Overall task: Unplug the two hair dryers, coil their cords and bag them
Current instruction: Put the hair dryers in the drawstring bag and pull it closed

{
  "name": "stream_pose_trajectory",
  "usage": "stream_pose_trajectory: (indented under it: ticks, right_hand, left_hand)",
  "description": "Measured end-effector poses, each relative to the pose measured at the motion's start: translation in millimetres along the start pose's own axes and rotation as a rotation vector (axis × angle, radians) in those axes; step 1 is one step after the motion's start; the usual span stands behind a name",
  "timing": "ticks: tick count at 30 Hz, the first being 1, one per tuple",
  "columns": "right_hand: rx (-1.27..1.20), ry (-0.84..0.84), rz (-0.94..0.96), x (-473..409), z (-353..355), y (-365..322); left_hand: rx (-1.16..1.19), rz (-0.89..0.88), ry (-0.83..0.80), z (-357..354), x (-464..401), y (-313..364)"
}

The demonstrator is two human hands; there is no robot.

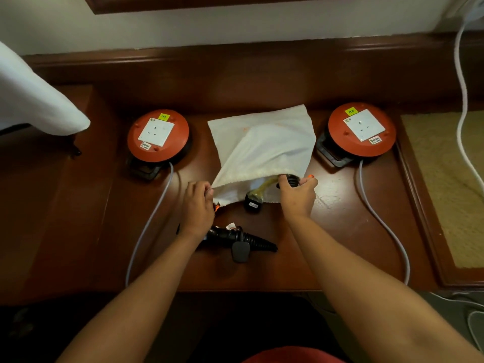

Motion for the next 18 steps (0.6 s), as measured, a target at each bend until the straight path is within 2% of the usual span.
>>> stream_pose_trajectory:
  ticks: [3, 5, 8, 11, 16, 18]
  right_hand:
    - [-0.063, -0.002, -0.04, -2, 3, -3]
    - [-0.132, -0.005, -0.075, -4, 6, -7]
    - [-0.218, -0.009, -0.111, -8, 9, -14]
    - [-0.193, -0.022, -0.115, -10, 11, -18]
    - [-0.105, 0.001, -0.079, -5, 9, -19]
    - [-0.093, 0.012, -0.078, -4, 5, -18]
  left_hand:
    - [-0.211, 0.023, -0.08, 0, 2, -6]
    - [-0.259, 0.069, -0.106, -1, 1, -8]
    - [-0.151, 0.136, -0.054, -2, -1, -4]
    - [0.012, 0.234, -0.042, -1, -8, 9]
    - [-0.142, 0.307, -0.249, -11, -39, 5]
    - [-0.152, 0.296, -0.27, -13, -46, 1]
Point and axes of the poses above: each hand's wrist, its own x-axis away from the middle knuckle, its own z-axis out of the back of the hand, y = z × x, the point moved 3 cm from there along -x, towards the middle knuckle, and after that the axes turned 15 degrees about -y, right-handed, at the moved point
